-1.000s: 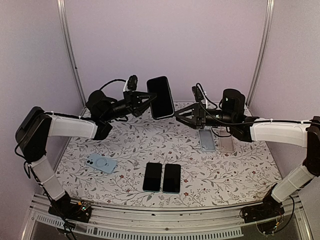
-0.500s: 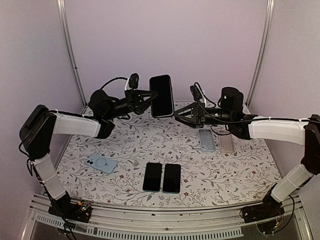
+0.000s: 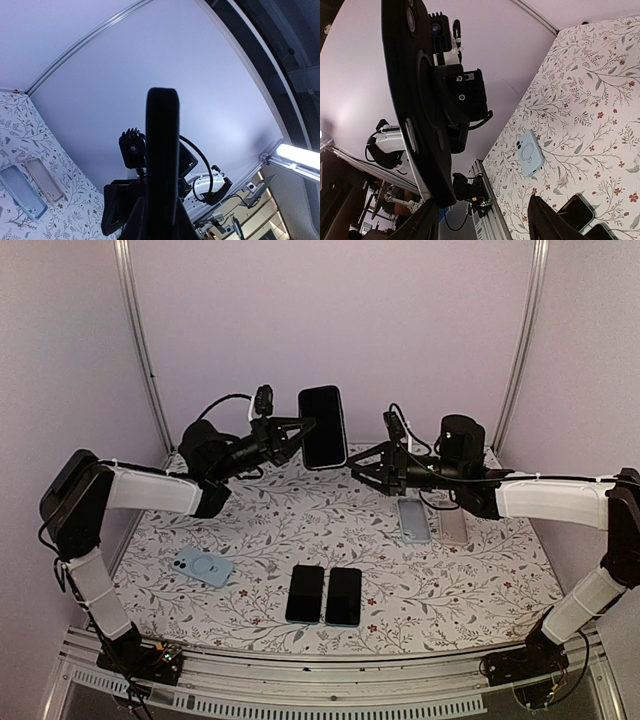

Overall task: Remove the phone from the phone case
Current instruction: Remove the corner of the phone case from the bottom right corner of the phone case.

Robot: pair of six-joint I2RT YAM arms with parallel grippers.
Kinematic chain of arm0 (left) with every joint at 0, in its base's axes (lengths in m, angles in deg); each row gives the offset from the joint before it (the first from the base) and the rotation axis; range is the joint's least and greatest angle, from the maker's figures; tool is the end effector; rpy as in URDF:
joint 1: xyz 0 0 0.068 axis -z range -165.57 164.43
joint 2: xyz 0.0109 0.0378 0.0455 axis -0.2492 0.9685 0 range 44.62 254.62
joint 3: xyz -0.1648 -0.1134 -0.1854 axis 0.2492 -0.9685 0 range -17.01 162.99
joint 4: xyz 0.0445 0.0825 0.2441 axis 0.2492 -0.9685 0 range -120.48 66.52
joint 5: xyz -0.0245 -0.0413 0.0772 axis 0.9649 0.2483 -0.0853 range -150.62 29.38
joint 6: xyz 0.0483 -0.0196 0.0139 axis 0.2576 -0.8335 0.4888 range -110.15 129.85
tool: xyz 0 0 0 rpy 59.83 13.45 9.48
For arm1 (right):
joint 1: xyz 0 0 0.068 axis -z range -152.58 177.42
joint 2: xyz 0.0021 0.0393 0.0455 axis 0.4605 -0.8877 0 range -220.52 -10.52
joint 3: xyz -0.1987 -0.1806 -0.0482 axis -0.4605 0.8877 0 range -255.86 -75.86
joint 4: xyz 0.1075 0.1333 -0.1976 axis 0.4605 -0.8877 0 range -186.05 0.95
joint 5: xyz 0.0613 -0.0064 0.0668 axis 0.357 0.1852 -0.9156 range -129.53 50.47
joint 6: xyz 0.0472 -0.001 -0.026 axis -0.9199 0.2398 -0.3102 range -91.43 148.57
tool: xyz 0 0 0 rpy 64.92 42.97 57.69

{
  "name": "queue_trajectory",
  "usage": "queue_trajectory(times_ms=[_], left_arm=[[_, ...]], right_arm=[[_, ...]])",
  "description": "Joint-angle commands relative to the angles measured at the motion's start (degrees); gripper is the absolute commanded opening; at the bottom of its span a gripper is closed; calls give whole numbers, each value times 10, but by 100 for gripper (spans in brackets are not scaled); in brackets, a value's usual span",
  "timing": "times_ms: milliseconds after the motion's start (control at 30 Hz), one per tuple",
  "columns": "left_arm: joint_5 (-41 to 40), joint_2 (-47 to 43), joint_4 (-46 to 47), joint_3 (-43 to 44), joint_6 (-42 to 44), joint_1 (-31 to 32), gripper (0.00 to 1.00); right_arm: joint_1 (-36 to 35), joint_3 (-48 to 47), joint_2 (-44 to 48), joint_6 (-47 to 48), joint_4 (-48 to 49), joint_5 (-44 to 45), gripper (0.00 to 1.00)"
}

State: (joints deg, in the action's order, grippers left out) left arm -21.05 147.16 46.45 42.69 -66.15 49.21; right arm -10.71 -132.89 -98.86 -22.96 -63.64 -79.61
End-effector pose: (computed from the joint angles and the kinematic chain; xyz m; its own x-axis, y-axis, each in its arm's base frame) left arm 0.3058 -0.2400 0.2946 -0.7882 -0.3632 -0.4969 0.5820 -0.1772 -0.7937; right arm 0.2639 0.2363 0.2910 -0.8146 0.1222 -0.5670 -0.5440 0.1782 0.8200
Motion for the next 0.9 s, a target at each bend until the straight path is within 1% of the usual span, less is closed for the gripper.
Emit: queue_trajectory(times_ms=[0,133,500,567,667,867], left_arm=[[15,-41,23,-5,5,64,0],[7,-45,22,-14,6,65,0],[0,-38,61,-18,-30,81,0],[-2,-36,67,-18,-33,84,0],[-7,-36,67,-24,-31,85,0],[-7,-19,87,-31,-45,86,0]], right_arm=[[-16,2,-9,-14,-47,105,62],[-18,0,-1,-7,-61,127,62],[-33,-24,-2,23,-116,174,59],[-35,-24,-3,28,-114,172,59],[-34,-13,0,22,-79,148,59],[-34,12,2,-16,70,47,57]])
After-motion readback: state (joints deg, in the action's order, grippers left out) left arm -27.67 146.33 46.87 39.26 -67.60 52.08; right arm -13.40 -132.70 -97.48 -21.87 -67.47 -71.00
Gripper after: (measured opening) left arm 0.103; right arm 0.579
